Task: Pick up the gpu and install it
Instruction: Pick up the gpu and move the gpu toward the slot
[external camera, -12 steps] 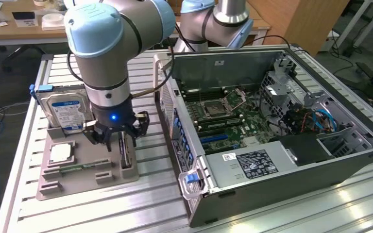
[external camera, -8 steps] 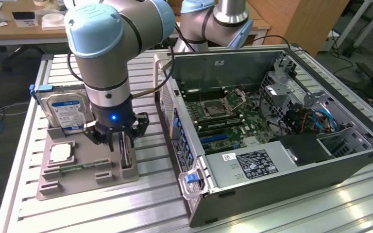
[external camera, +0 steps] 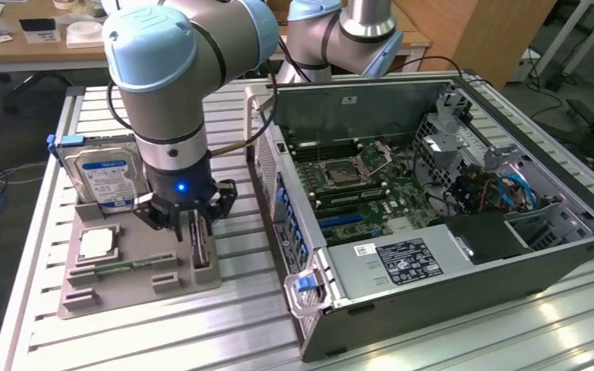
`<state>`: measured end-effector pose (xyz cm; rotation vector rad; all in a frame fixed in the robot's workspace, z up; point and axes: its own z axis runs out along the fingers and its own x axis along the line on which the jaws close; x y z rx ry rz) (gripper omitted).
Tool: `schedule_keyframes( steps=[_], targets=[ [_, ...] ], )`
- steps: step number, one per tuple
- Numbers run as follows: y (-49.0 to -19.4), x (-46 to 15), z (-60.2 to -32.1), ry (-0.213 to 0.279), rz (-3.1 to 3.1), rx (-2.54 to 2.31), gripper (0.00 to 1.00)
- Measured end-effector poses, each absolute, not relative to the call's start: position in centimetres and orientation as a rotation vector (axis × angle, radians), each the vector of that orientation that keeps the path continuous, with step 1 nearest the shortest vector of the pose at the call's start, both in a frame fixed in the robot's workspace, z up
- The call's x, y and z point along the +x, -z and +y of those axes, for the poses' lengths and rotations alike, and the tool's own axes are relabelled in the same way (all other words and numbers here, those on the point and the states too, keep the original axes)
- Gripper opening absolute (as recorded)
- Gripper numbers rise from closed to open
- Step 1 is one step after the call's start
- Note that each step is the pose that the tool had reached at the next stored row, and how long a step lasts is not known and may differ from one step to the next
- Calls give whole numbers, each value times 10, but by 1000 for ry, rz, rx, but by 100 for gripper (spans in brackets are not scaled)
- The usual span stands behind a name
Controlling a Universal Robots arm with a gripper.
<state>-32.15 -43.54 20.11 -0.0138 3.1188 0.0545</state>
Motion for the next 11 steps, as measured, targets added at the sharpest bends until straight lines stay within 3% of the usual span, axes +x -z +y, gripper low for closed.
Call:
schedule_keyframes(
  steps=[7,9,11],
  targets=[
    [-201,-321,-435,-55,3119,-14,49],
    [-201,-321,-435,-55,3119,-14,36],
    [-201,-320,-435,-55,3119,-14,36]
  ],
)
